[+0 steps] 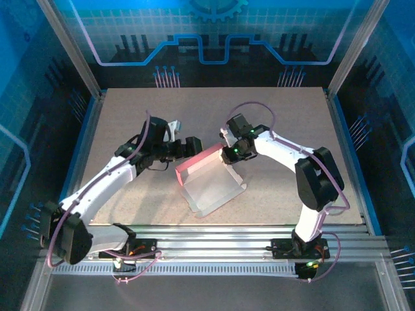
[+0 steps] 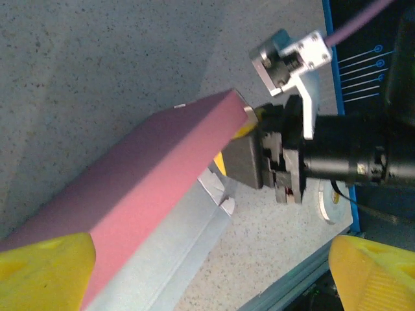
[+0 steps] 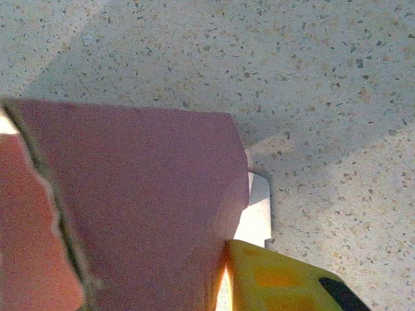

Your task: Fold the paper box

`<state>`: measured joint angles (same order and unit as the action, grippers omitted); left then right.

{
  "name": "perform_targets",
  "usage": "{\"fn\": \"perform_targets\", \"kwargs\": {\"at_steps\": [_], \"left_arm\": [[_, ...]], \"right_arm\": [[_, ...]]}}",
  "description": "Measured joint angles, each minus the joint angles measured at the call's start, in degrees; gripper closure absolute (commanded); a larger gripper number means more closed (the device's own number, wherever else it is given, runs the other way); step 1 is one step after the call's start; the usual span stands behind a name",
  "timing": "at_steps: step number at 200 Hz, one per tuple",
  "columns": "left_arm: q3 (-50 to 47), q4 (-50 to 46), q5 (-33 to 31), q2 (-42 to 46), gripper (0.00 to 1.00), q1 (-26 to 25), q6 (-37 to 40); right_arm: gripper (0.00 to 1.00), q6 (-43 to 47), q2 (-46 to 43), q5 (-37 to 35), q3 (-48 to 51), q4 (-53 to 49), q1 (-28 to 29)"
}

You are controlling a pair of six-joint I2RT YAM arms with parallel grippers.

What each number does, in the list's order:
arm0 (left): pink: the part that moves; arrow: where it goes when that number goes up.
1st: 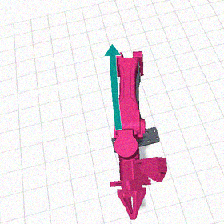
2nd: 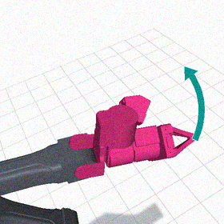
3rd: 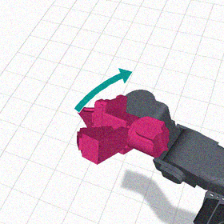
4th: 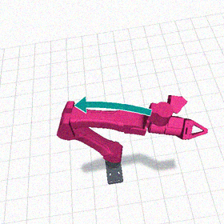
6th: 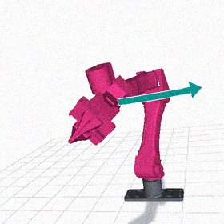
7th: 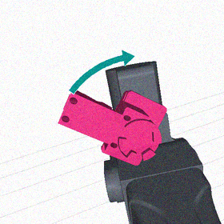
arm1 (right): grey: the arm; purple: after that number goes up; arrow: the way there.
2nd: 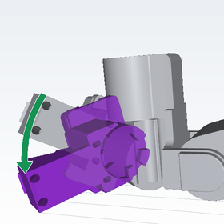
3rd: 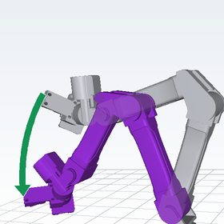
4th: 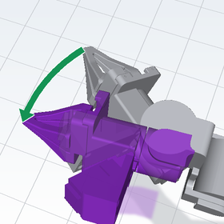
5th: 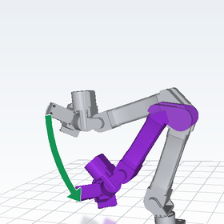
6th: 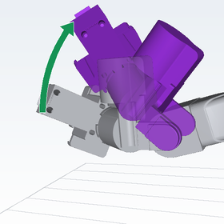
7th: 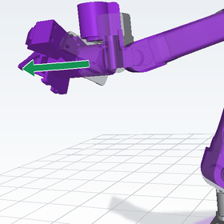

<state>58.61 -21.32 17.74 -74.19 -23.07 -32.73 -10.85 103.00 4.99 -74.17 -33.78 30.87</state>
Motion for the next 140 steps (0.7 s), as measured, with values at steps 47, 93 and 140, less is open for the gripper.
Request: {"fn": "perform_targets", "kwargs": {"at_steps": [47,93,140], "left_arm": [[4.44,5.53,3.19,-9.53,0.06,0.96,5.75],[4.70,10.91,6.88,-16.98,0.11,0.96,7.28],[3.26,13.90,9.01,-18.53,0.22,0.94,7.39]], "right_arm": [[0.86,-1.11,-2.10,0.22,3.19,3.21,0.66],[0.89,-1.84,-2.73,0.15,5.09,5.22,1.25],[0.86,-2.43,-2.73,-1.53,5.09,5.40,2.38]]}}
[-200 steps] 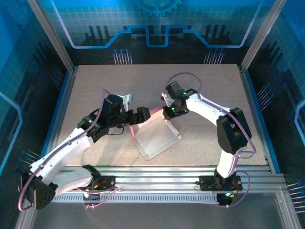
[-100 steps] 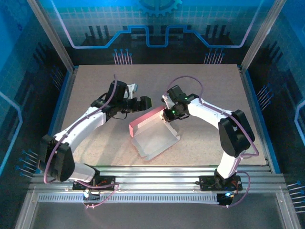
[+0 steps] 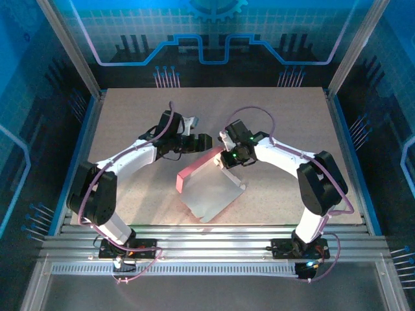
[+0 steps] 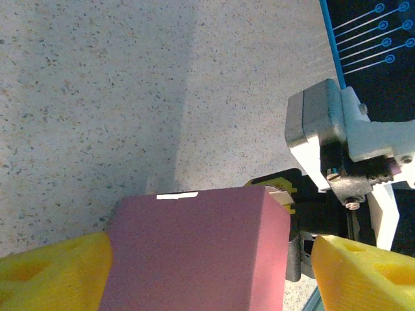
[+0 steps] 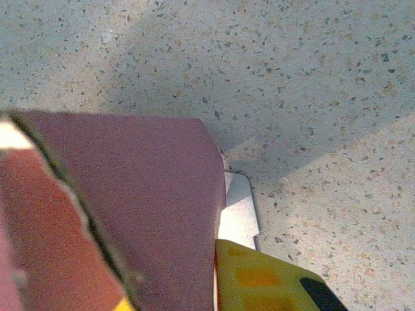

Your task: Fold the paper box

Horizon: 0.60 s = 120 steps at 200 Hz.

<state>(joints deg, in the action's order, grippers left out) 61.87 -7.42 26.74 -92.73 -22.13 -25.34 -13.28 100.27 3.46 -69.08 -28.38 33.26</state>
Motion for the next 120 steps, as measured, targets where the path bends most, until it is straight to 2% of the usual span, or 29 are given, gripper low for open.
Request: {"fn": "perform_targets", "kwargs": {"at_steps": [27,85,120], "left_arm": [[-2.14,0.94,0.17,0.00,0.26,0.00,0.07],[-5.07,2.78,0.17,0.00,0.29,-0.11,0.11],[-5.16,3.37,0.15,-0.02,0.29,-0.11,0.26]], "right_arm": [[0.83,-0.42,-0.04,-0.50,0.00,-0.02,0.22],[0.67,-1.27,-0.66,-1.51,-1.40,-0.76,0.55],[0.66,-1.27,-3.76,-1.51,-1.55,-2.01,0.59]]}}
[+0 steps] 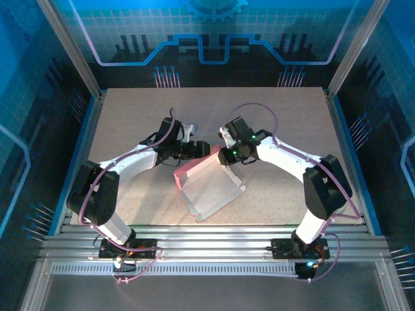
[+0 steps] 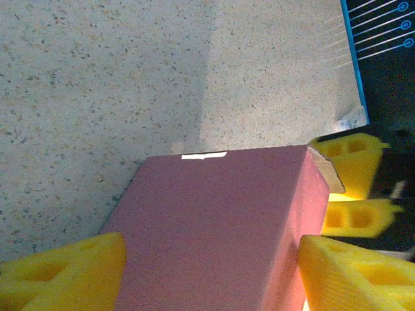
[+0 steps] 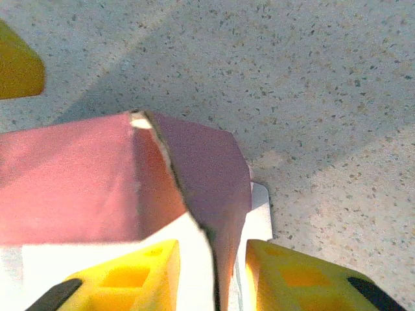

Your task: Fold the paper box

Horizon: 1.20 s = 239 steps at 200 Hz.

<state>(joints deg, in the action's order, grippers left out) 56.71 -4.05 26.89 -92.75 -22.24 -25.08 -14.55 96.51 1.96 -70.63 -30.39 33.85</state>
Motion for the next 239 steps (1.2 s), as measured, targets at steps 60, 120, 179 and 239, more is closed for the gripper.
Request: {"fn": "perform_targets", "kwargs": {"at_steps": [60,120,179,239], "left_arm": [[-0.11,0.11,-0.02,0.00,0.29,0.00,0.00],[-0.11,0.13,-0.02,0.00,0.29,0.00,0.00],[-0.11,0.11,-0.02,0.00,0.30,0.00,0.15],[-0.11,0.11,-0.02,0.00,0.30,0.00,1.49]], "right_arm": [[0.65,0.81,-8.22,3.10,-2.71,-3.69,-1.36],[0.71,2.19,-3.85,7.41,-10.19,-5.68,-4.66],[0.77,1.49,-1.16,10.75,-5.95,-3.48,-6.69],[0.79,3.30,-3.54,19.82,1.31,2.03,-14.97]]}}
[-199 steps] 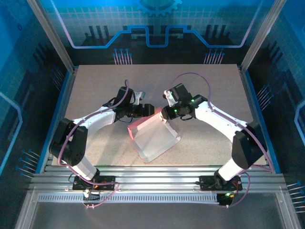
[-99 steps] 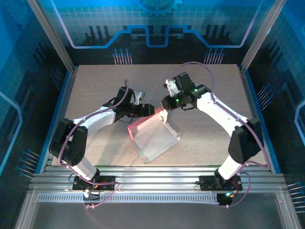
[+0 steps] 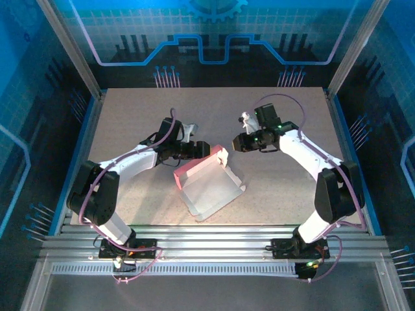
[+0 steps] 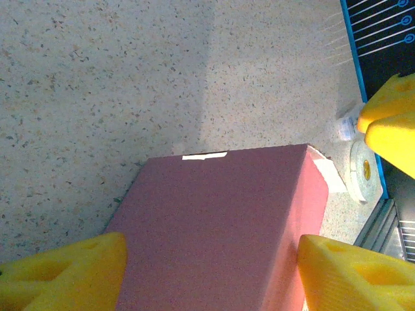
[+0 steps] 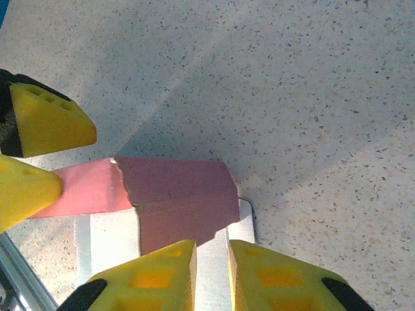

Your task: Fold the paper box

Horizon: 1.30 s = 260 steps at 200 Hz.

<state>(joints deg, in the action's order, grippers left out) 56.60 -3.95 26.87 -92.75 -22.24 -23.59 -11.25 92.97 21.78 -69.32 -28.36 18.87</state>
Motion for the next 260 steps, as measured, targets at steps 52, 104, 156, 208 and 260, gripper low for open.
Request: {"fn": "perform_targets", "kwargs": {"at_steps": [52,104,156,208,260], "left_arm": [[0.04,0.26,0.02,-0.83,0.31,0.00,0.04],[1.01,-0.07,0.28,-1.57,0.30,0.00,0.72],[3.43,-2.03,3.43,-3.58,0.30,0.59,3.10],[7.08,-5.16,10.47,-7.45,0.30,2.71,6.71],[12.39,-10.49,17.42,-12.22,0.34,4.52,11.34]], "right_arm": [[0.75,4.37,1.44,2.89,4.22,5.22,0.37],[0.72,7.28,3.50,2.69,7.56,10.14,3.89],[0.69,7.52,3.56,0.98,9.46,15.63,5.77],[0.67,8.39,3.56,-3.02,10.54,20.24,8.02],[0.65,9.42,3.54,-7.50,11.87,24.30,8.72]]}}
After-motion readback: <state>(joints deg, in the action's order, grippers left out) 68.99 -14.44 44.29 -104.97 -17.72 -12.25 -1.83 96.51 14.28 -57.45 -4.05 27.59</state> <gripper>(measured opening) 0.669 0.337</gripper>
